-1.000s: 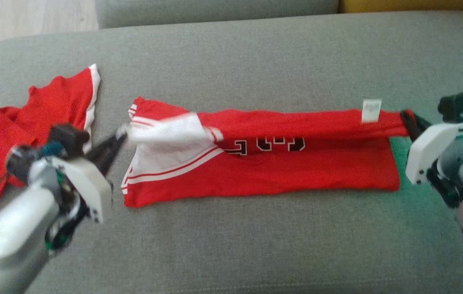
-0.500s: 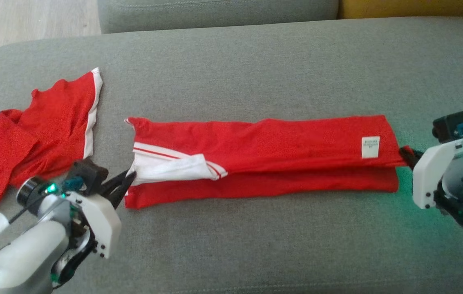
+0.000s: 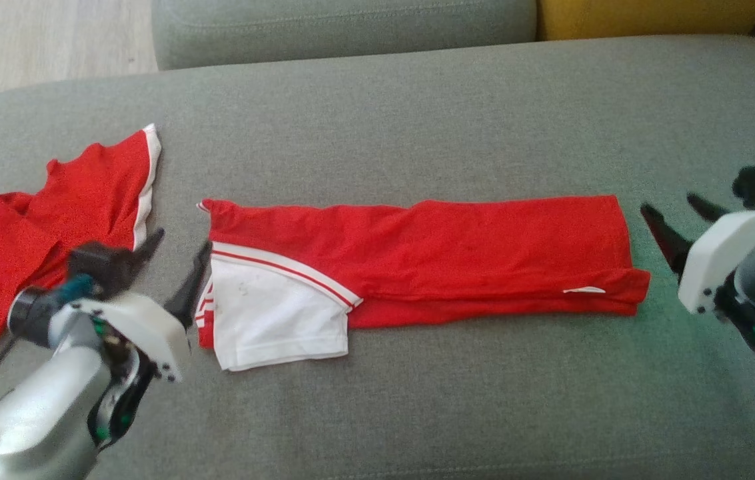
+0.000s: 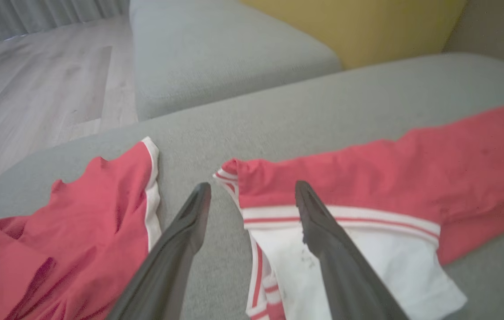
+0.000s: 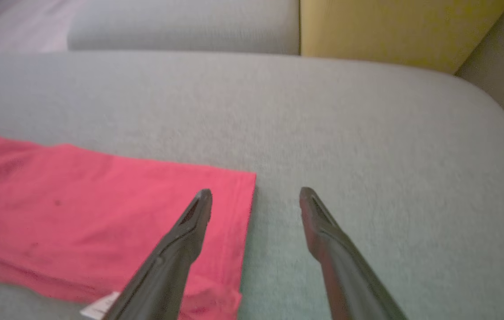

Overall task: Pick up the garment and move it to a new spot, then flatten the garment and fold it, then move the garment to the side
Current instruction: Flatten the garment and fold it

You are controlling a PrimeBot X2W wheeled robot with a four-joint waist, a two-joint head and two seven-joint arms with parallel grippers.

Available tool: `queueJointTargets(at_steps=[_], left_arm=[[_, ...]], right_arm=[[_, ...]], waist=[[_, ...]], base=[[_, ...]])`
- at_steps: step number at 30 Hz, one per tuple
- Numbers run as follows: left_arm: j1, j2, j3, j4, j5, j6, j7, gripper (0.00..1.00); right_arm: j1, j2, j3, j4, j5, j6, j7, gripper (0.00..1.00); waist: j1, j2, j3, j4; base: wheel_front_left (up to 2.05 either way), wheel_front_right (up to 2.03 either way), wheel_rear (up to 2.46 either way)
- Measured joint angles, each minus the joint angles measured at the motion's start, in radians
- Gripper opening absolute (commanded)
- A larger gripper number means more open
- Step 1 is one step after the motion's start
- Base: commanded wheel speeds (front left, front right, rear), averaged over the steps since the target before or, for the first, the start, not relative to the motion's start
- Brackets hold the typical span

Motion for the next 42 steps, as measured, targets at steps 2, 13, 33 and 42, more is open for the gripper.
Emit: queueJointTargets(at_steps=[2, 13, 33, 42], left_arm=[[0.007, -0.010, 0.029, -0.005, -0.020, 0.013, -0.015, 1.00], [0.193, -0.179, 0.456, -0.214, 0.046, 0.064, -0.051, 1.00], [0.417, -0.484, 0.744, -0.156, 0.422, -0.165, -0.052, 1.00], [0.410, -0.520, 0.786, -0.126, 0.470, -0.218, -0.052, 1.00]], right_arm=[[0.000, 0.015, -0.021, -0.010, -0.018, 0.000, -0.027, 1.00], [0.101, 0.209, -0.234, -0.107, -0.208, 0.000, -0.368, 1.00], [0.235, 0.356, -0.350, -0.084, -0.425, 0.000, -0.444, 1.00], [0.189, 0.418, -0.510, 0.031, -0.445, 0.000, -0.258, 1.00]], waist=[[0.0000, 0.0000, -0.004, 0.001], [0.0000, 0.0000, -0.035, 0.022], [0.0000, 0.0000, -0.031, 0.042], [0.0000, 0.0000, 0.018, 0.049]], base=[[0.00, 0.00, 0.00], [0.00, 0.00, 0.00], [0.00, 0.00, 0.00], [0.00, 0.00, 0.00]])
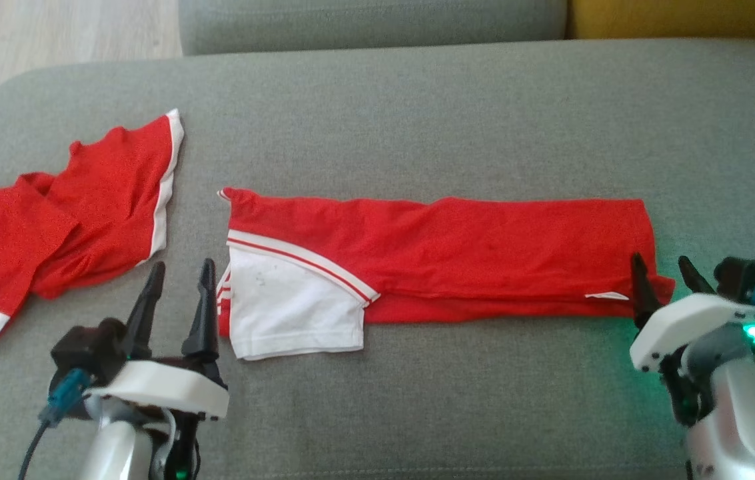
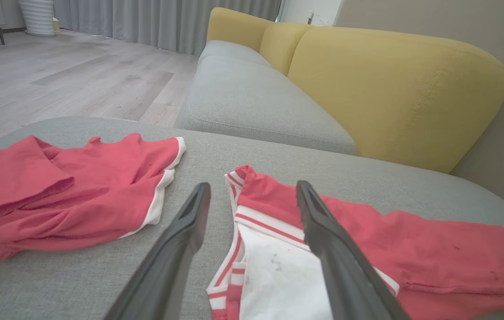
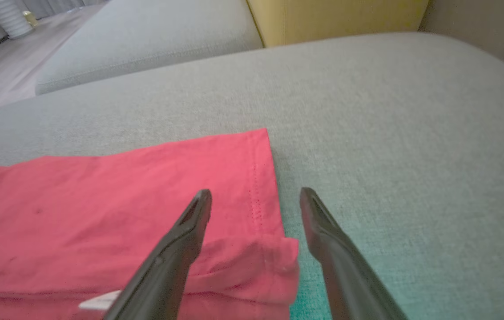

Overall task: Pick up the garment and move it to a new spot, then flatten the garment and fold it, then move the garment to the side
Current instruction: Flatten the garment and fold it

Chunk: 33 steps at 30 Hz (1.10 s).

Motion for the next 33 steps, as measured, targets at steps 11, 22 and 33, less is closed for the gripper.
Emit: queueJointTargets(at_steps=[11, 22, 33], left_arm=[[-0.059, -0.022, 0.025, 0.015, 0.024, -0.035, 0.000, 1.00], [-0.084, -0.024, 0.058, 0.021, 0.049, -0.052, 0.000, 1.00], [-0.086, -0.024, 0.084, 0.014, 0.058, -0.053, 0.000, 1.00]], right_arm=[[-0.116, 0.010, -0.056, 0.117, 0.008, 0.000, 0.170, 1.00], [-0.159, -0.010, 0.004, 0.116, 0.085, 0.000, 0.272, 1.00], [-0.157, -0.038, 0.044, 0.098, 0.140, 0.000, 0.321, 0.00]], waist=[[0.0000, 0.0000, 0.069, 0.014], [0.0000, 0.0000, 0.086, 0.021], [0.0000, 0.0000, 0.092, 0.014]], base=[[0.00, 0.00, 0.00], [0.00, 0.00, 0.00], [0.00, 0.00, 0.00]])
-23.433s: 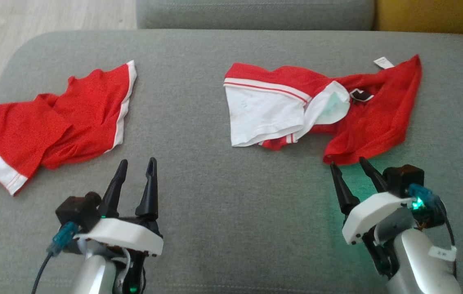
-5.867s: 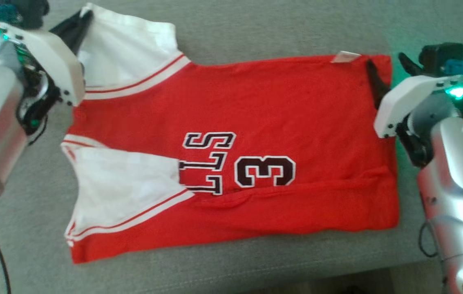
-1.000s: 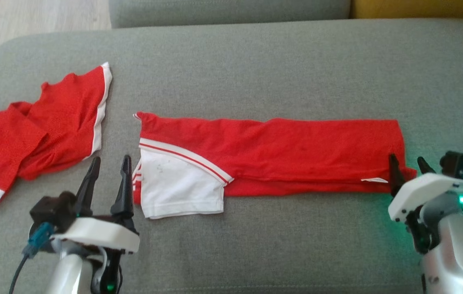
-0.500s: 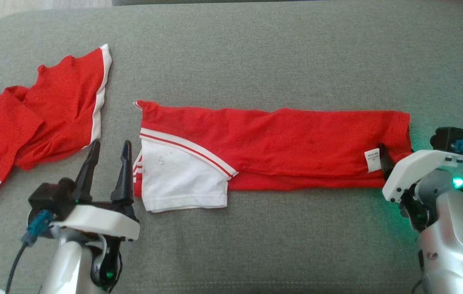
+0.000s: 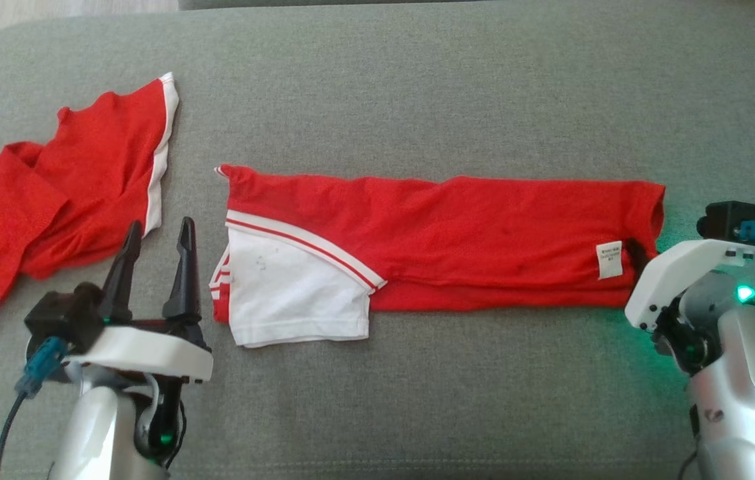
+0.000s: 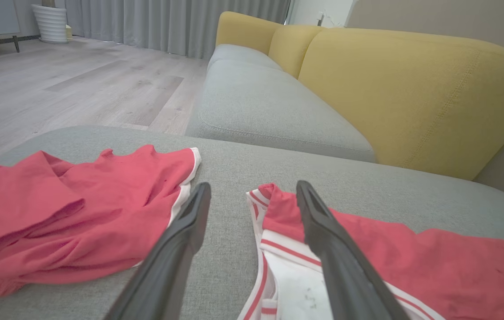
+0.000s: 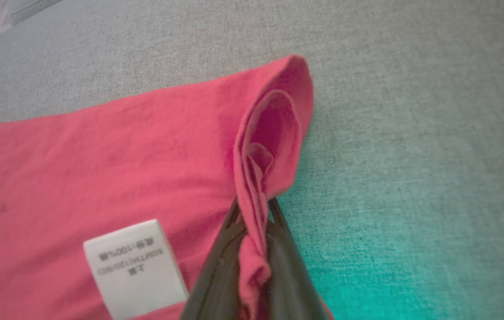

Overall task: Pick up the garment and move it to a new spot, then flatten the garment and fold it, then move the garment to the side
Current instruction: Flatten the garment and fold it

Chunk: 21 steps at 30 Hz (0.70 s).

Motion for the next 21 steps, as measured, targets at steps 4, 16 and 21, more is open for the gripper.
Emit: queueJointTargets(at_steps=[4, 16, 21], left_arm=[[0.000, -0.001, 0.005, -0.003, 0.008, 0.000, 0.000, 1.00], [0.003, -0.005, 0.004, 0.004, 0.008, 0.000, 0.000, 1.00], [0.015, -0.008, 0.003, 0.008, 0.008, 0.000, 0.000, 1.00]], right_arm=[[0.000, -0.012, -0.021, 0.005, -0.055, 0.001, -0.023, 0.00], [-0.004, -0.067, -0.306, 0.001, -0.481, 0.002, -0.147, 0.00], [-0.013, 0.008, -0.304, 0.003, -0.518, 0.002, -0.161, 0.00]], waist=[[0.0000, 0.0000, -0.004, -0.002], [0.0000, 0.0000, -0.055, -0.005], [0.0000, 0.0000, -0.088, -0.005]], base=[[0.00, 0.00, 0.00], [0.00, 0.00, 0.00], [0.00, 0.00, 0.00]])
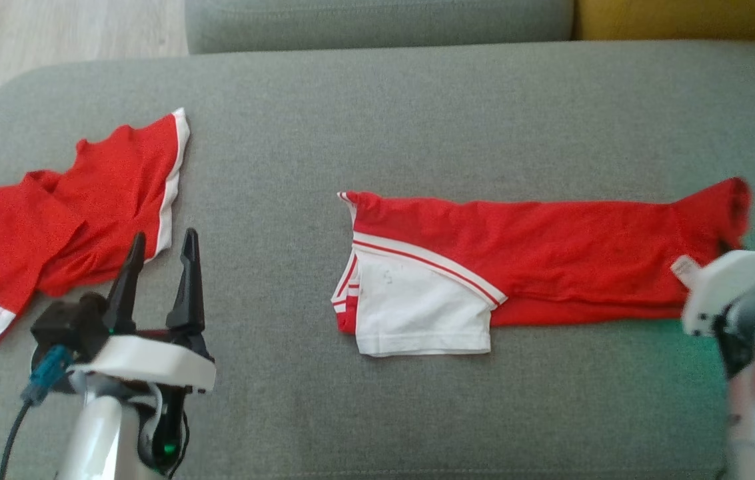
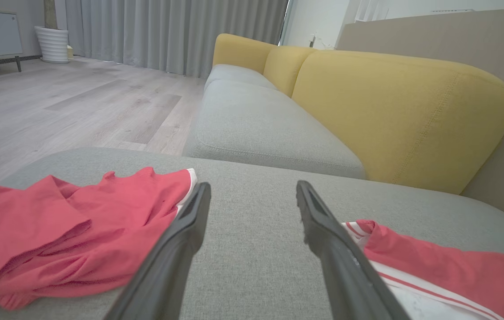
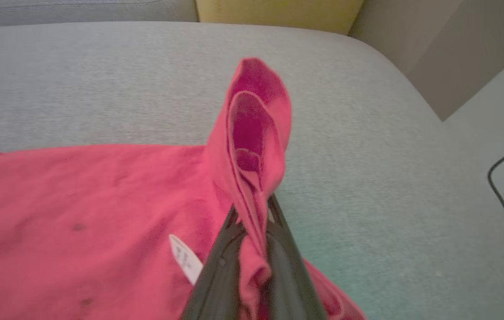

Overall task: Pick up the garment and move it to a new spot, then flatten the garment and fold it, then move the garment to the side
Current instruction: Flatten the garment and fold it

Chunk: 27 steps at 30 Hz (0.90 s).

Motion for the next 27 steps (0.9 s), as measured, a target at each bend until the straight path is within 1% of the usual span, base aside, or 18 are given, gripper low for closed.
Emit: queueJointTargets(at_steps=[4, 8, 10, 14, 15, 19, 23, 27], left_arm=[[0.019, -0.001, 0.000, 0.006, -0.002, 0.000, 0.000, 1.00], [0.040, -0.001, 0.000, 0.007, -0.004, 0.000, 0.000, 1.00], [0.043, -0.001, -0.002, 0.007, -0.013, 0.000, 0.000, 1.00], [0.054, -0.002, -0.014, 0.007, -0.028, 0.002, 0.000, 1.00], [0.057, -0.002, -0.016, 0.007, -0.028, 0.006, 0.000, 1.00], [0.057, -0.002, -0.020, 0.006, -0.036, 0.010, 0.000, 1.00], [0.057, -0.002, -0.025, 0.006, -0.036, 0.011, 0.000, 1.00], [0.057, -0.003, -0.043, 0.006, -0.046, 0.011, 0.000, 1.00]], right_arm=[[0.000, 0.030, 0.070, 0.002, 0.058, 0.000, 0.001, 0.00], [0.000, 0.037, 0.186, -0.030, 0.170, 0.000, 0.024, 0.00], [0.002, 0.040, 0.263, -0.060, 0.252, 0.000, 0.042, 0.00], [0.018, 0.041, 0.444, -0.148, 0.459, 0.000, 0.071, 0.00], [0.038, 0.041, 0.515, -0.192, 0.536, 0.000, 0.079, 0.00], [0.080, 0.041, 0.632, -0.248, 0.687, 0.000, 0.081, 0.00], [0.084, 0.041, 0.718, -0.248, 0.760, 0.000, 0.038, 0.00], [0.081, 0.041, 0.799, -0.200, 0.859, 0.000, -0.035, 0.00]], waist=[[0.0000, 0.0000, -0.028, -0.001], [0.0000, 0.0000, -0.054, 0.000], [0.0000, 0.0000, -0.064, 0.001], [0.0000, 0.0000, -0.080, 0.008], [0.0000, 0.0000, -0.084, 0.012], [0.0000, 0.0000, -0.087, 0.022], [0.0000, 0.0000, -0.085, 0.034], [0.0000, 0.0000, -0.076, 0.050]], base=[[0.00, 0.00, 0.00], [0.00, 0.00, 0.00], [0.00, 0.00, 0.00], [0.00, 0.00, 0.00], [0.00, 0.00, 0.00], [0.00, 0.00, 0.00], [0.00, 0.00, 0.00], [0.00, 0.00, 0.00]])
